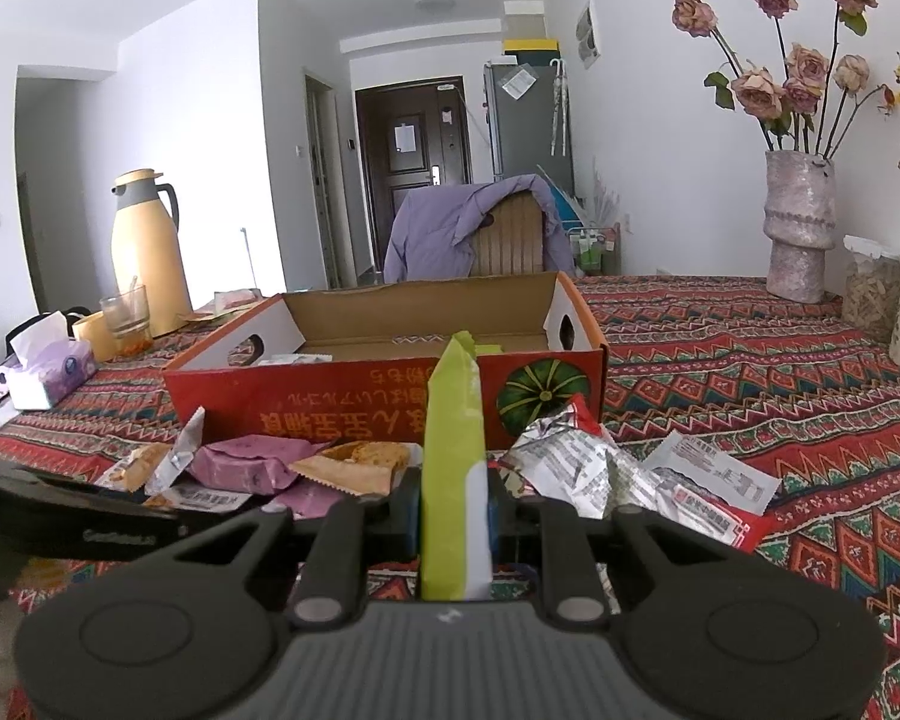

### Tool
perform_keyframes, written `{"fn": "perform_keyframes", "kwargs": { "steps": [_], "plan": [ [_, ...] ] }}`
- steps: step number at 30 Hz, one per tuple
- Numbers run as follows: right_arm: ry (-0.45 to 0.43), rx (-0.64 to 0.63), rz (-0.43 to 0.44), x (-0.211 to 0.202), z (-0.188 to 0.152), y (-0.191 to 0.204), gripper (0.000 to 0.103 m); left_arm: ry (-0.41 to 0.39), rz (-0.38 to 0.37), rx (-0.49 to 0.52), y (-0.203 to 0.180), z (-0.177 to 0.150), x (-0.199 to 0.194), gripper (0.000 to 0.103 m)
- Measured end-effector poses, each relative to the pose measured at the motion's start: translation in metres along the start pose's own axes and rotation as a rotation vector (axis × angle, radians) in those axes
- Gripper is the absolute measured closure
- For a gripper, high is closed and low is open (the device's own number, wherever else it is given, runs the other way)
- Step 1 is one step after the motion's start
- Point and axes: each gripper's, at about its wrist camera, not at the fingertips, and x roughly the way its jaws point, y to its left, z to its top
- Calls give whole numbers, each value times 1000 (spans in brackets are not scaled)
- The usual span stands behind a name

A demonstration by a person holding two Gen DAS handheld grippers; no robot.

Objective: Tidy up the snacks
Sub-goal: 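Grasp the oat-crisp biscuit packet with the left gripper while the right gripper holds the green bar, then carry both packets over the box and open both grippers to drop them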

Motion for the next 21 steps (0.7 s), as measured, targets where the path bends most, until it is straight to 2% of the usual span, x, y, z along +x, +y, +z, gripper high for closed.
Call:
{"fn": "perform_keyframes", "kwargs": {
  "steps": [10, 21],
  "plan": [
    [-10, -1, 0, -2, 2, -2, 84, -125, -33, 5, 4, 2, -45, 60],
    [-58, -19, 5, -2, 19, 3, 84, -215, -33, 24, -3, 30, -61, 60]
  ]
}}
